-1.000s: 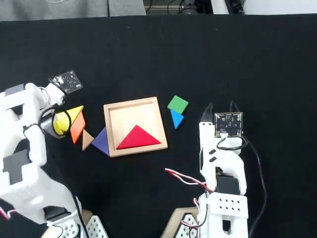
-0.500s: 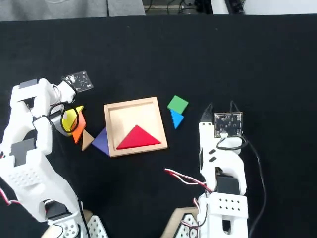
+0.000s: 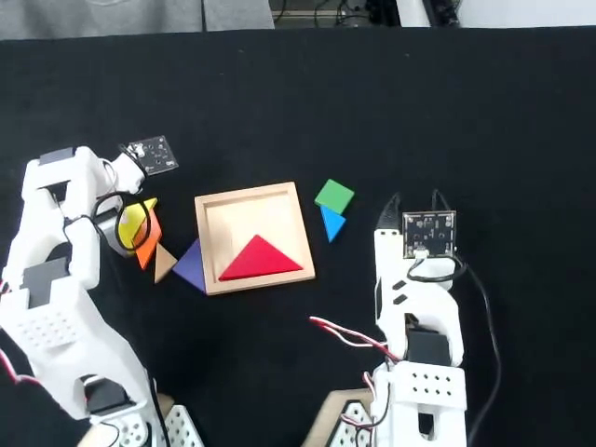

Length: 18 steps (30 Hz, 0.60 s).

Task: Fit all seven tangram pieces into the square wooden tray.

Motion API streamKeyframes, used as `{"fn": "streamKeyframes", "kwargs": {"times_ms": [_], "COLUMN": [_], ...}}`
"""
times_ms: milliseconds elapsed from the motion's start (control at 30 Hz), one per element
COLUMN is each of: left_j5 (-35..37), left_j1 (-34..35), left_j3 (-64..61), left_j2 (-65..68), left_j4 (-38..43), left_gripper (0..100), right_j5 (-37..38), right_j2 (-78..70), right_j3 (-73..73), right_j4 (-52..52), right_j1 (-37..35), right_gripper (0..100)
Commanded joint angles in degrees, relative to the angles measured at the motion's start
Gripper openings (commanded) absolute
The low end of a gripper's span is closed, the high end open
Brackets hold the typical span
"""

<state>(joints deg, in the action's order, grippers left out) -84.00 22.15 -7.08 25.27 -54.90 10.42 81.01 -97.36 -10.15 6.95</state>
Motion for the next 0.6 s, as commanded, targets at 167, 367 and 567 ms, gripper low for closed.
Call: {"fn": "streamKeyframes", "kwargs": {"times_ms": [167,367,567], "left_j5": [-8.4,-8.2,-2.3], "left_j1": [0.5,-0.9,-1.8], "left_j3": [10.3,19.9,30.4], "left_j2": [3.5,3.7,3.3], "left_j4": [-11.5,-24.9,-33.3], "left_gripper": [20,20,20], "right_j5": [0.4,0.4,0.4], "right_j2": [0.1,0.1,0.1], "right_j3": [0.3,0.3,0.3], "right_j4": [0.3,0.3,0.3], "right_j1": [-0.7,-0.7,-0.7], "right_gripper": [19.8,19.8,19.8]}}
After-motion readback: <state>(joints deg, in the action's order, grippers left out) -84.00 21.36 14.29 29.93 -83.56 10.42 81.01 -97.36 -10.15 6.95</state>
